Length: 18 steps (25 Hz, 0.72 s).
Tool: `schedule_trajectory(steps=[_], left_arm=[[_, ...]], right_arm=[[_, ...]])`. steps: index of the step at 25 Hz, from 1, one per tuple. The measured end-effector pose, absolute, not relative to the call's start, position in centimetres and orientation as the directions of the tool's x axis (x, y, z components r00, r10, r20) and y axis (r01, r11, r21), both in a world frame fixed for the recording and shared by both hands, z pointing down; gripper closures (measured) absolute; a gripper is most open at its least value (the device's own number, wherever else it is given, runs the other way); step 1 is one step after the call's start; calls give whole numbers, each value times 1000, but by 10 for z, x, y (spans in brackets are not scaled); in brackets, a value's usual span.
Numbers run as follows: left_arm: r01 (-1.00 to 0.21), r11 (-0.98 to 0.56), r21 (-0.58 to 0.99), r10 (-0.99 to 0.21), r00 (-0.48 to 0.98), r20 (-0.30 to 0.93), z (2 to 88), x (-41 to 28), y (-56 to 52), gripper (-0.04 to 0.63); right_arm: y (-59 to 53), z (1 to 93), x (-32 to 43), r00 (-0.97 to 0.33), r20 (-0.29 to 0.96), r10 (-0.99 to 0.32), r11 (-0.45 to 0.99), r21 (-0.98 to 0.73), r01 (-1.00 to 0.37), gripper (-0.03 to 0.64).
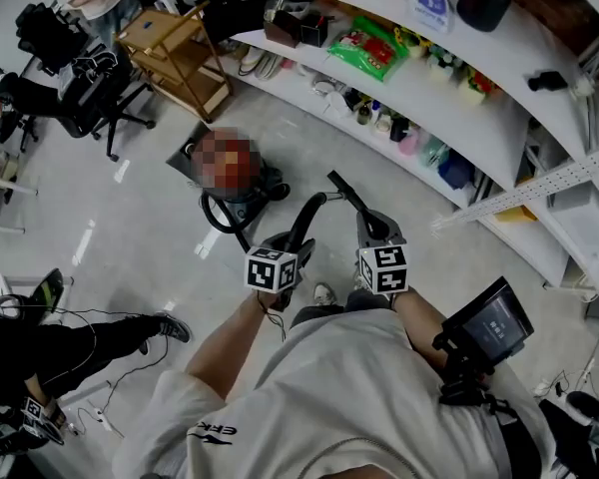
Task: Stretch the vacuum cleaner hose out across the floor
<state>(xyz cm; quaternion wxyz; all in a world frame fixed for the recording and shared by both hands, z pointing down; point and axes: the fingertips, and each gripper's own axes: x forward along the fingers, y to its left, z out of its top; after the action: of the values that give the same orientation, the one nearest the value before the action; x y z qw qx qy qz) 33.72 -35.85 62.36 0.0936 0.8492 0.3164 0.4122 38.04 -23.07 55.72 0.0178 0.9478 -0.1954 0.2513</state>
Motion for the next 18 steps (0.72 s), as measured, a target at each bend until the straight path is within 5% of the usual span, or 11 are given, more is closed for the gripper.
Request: schedule_trajectory(steps=[18], left_arm=[[430,-784,448,617,455,643,651,258,-276,387]], right_arm=[[-185,587,322,736,515,-439,-879,-78,-470,618]])
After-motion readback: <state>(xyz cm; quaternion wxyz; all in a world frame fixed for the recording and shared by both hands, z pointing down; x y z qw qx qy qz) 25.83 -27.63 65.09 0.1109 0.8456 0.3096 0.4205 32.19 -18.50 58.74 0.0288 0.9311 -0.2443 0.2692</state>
